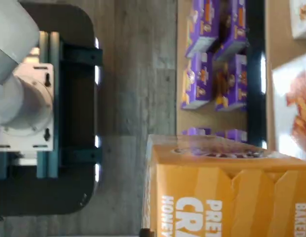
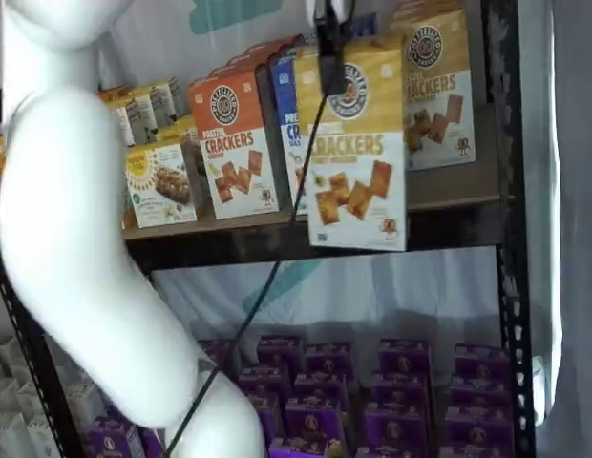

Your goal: Retrieve the yellow and white box located on the top shelf, the sixth one from the left

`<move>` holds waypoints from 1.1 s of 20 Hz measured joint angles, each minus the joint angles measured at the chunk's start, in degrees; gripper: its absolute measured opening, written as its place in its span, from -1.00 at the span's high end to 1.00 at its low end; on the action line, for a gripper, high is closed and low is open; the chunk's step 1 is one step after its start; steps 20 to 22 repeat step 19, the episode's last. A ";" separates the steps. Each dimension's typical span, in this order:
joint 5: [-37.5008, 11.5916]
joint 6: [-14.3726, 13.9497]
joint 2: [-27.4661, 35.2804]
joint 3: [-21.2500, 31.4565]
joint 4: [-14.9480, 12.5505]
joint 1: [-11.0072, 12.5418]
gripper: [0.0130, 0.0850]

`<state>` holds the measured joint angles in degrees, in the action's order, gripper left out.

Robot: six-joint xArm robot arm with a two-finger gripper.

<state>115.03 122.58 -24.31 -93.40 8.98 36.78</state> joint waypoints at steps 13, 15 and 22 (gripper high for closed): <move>3.31 -12.26 -9.26 9.30 -1.34 -12.80 -0.44; 3.56 -13.68 -9.85 10.02 -1.11 -14.09 -0.44; 3.74 -15.69 -10.63 11.08 -1.04 -16.08 -0.44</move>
